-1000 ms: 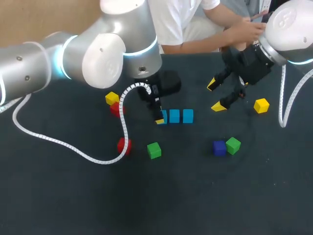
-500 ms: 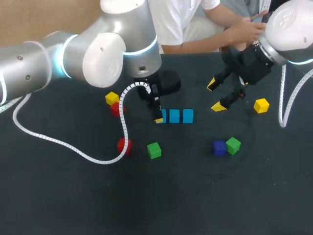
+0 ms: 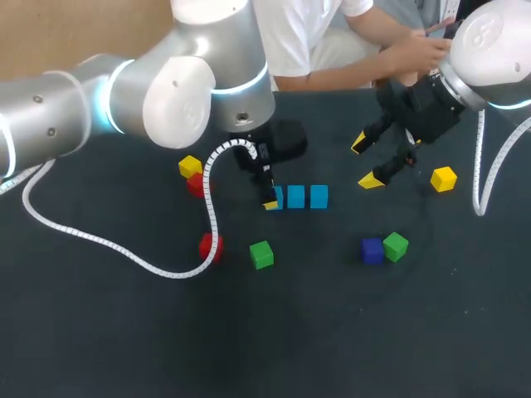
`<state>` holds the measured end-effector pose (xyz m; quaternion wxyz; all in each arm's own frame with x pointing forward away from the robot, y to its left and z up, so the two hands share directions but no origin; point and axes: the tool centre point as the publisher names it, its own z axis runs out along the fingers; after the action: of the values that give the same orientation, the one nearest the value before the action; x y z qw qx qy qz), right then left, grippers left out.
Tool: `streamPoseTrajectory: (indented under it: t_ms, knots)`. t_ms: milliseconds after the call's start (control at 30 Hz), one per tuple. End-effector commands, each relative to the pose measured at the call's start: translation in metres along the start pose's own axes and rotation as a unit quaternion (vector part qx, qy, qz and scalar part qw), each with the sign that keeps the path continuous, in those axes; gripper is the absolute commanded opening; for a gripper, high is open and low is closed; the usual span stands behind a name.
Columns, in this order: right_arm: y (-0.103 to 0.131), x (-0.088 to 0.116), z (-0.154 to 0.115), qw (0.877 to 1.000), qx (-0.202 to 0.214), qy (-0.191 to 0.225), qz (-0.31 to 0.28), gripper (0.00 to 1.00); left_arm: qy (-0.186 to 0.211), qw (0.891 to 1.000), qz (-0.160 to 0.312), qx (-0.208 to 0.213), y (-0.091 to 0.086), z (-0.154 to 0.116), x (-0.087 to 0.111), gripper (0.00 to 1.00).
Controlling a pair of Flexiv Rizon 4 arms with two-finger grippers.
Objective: Place the blue cubes, place green cubes on the blue cubes, place the yellow cubes on the green cubes, then place the red cubes on the yellow cubes, and place purple cube on the red cubes.
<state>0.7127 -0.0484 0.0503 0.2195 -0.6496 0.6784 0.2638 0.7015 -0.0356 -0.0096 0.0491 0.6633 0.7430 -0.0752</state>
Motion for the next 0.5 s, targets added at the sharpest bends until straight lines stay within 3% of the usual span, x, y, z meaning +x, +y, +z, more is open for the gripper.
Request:
streamPoseTrajectory:
  t_ms: [33,500]
  knots:
    - [0.0009,0.0002,-0.0003,1.0,0.001,-0.001,0.0,1.0,0.002,1.0,-0.001,0.004,0.0038,0.0008,-0.0011,0.0]
    - [0.0009,0.0002,-0.0003,1.0,0.001,-0.001,0.0,1.0,0.004,1.0,0.001,0.0,0.0077,-0.002,-0.0022,0.0]
